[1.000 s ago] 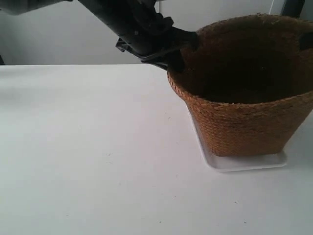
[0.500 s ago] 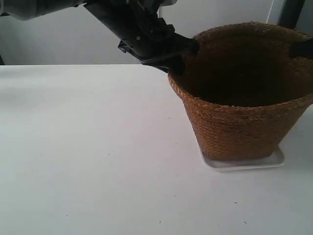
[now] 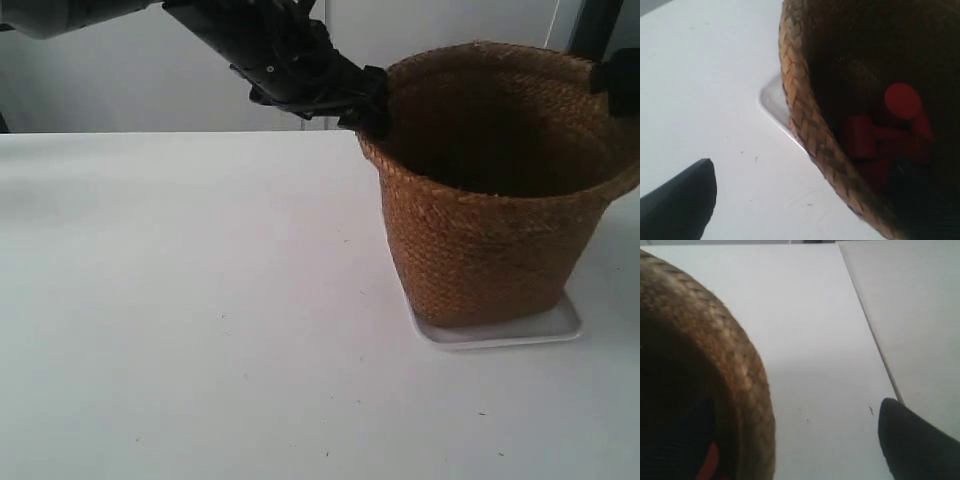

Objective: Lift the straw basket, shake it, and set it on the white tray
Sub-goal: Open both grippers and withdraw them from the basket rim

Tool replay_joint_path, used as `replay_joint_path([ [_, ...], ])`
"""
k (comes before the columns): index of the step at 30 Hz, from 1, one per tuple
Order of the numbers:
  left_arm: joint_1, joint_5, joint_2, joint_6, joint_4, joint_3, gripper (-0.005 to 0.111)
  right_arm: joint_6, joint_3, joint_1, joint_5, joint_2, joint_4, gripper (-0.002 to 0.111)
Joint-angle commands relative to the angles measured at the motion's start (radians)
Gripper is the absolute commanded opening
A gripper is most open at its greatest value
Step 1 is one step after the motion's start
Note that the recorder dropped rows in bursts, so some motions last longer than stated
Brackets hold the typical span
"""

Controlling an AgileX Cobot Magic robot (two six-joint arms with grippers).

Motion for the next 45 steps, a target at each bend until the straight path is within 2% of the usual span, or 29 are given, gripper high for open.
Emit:
replay_joint_path([
  [1, 0.003, -0.065, -0.011, 0.020, 0.003, -0.006, 0.093, 0.004, -0.002, -0.010, -0.127, -0.001, 0.020, 0.082],
  [6, 0.003, -0.165, -0.017, 0.040, 0.003, -0.006, 0.093, 0.004, -0.002, -0.010, -0.199, -0.001, 0.022, 0.075],
  [10, 0.003, -0.197, -0.051, 0.089, 0.008, -0.006, 0.093, 0.004, -0.002, -0.010, -0.209, -0.020, 0.017, 0.064],
  [15, 0.003, -0.176, -0.137, 0.087, 0.053, -0.004, 0.093, 0.024, -0.002, -0.010, -0.250, -0.123, 0.013, 0.049],
  [19, 0.003, -0.099, -0.224, 0.083, 0.065, 0.002, 0.093, 0.070, -0.002, -0.010, -0.249, -0.269, 0.013, 0.040],
  [23, 0.003, -0.073, -0.334, 0.083, 0.057, 0.080, 0.093, 0.117, 0.003, -0.010, -0.200, -0.414, 0.013, 0.035],
  [29, 0.003, -0.164, -0.560, 0.078, 0.006, 0.327, 0.093, 0.185, 0.124, -0.010, -0.195, -0.676, 0.009, 0.035],
  [36, -0.004, -0.473, -0.904, 0.109, -0.136, 0.757, 0.093, 0.300, 0.306, -0.010, -0.143, -1.086, 0.009, 0.035],
  [41, -0.063, -0.671, -1.174, 0.109, -0.140, 1.073, 0.093, 0.300, 0.378, -0.010, -0.141, -1.414, 0.020, 0.035],
  [43, -0.088, -0.744, -1.246, 0.109, -0.138, 1.167, 0.093, 0.298, 0.384, -0.010, -0.111, -1.417, 0.027, 0.035],
  [45, -0.111, -0.820, -1.341, 0.100, -0.120, 1.284, 0.093, 0.287, 0.358, -0.010, 0.016, -1.417, 0.029, 0.035],
])
